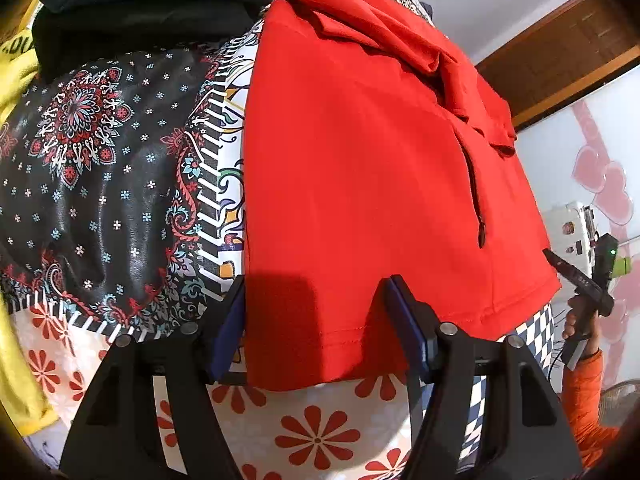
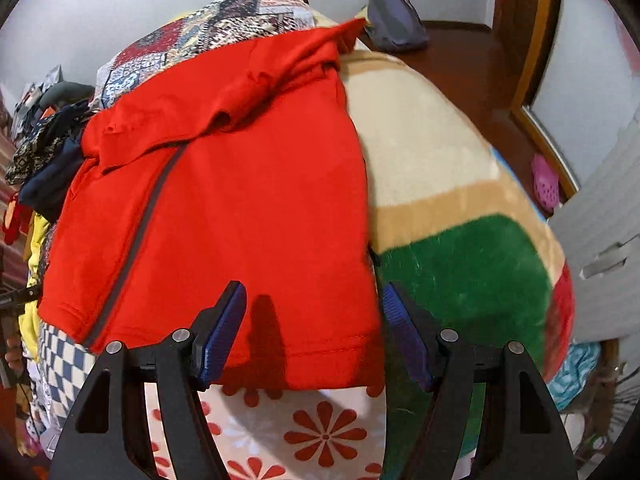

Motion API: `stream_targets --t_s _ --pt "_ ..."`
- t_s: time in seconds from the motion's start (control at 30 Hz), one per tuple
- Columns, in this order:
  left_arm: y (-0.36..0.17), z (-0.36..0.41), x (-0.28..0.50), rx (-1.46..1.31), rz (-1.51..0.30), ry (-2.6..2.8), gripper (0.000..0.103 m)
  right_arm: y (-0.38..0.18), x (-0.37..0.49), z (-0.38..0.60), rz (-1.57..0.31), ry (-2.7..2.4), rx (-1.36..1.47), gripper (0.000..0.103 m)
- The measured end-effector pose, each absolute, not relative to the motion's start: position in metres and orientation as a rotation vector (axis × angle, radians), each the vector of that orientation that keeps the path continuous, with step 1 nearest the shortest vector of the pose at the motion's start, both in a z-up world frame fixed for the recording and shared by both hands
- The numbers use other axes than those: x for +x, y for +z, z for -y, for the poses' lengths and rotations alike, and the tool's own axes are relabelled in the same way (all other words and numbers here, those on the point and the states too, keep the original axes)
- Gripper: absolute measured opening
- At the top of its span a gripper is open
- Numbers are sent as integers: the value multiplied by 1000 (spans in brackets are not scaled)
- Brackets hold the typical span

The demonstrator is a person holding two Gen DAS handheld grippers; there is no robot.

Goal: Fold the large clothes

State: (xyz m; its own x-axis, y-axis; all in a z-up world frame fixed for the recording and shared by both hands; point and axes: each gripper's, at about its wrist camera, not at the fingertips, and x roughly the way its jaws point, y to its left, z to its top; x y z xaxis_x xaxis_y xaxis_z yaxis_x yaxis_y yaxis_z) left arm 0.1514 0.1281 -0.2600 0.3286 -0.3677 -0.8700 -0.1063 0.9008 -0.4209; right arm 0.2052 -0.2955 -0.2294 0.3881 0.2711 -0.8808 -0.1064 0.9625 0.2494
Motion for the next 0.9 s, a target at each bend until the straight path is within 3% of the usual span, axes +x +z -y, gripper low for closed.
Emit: stream_targets --t_s 0.07,0.13,0.17,0.2,0.23,0.3,0.4,0.9 --pt "-258 -125 148 -443 -1211 -183 61 -235 209 298 -1153 237 199 58" --pt "-253 -123 146 -434 -1190 -190 37 -237 209 298 -1145 229 206 48" --pt "-251 -122 146 -432 -1184 -194 28 -235 208 297 -1134 224 197 39" --pt "-248 -122 149 -425 -1176 -191 10 -234 207 297 -1129 220 188 32" --pt "-246 -121 149 -421 -1173 -189 5 -232 207 297 -1126 218 179 28" --pt "-241 -124 153 -411 -1168 -185 4 -228 208 297 -1134 226 151 15" --pt "-232 -118 160 -370 -1154 -173 3 -218 208 294 -1123 240 103 12" --pt "-132 -115 212 -341 -923 -235 3 -148 246 282 -967 313 53 8"
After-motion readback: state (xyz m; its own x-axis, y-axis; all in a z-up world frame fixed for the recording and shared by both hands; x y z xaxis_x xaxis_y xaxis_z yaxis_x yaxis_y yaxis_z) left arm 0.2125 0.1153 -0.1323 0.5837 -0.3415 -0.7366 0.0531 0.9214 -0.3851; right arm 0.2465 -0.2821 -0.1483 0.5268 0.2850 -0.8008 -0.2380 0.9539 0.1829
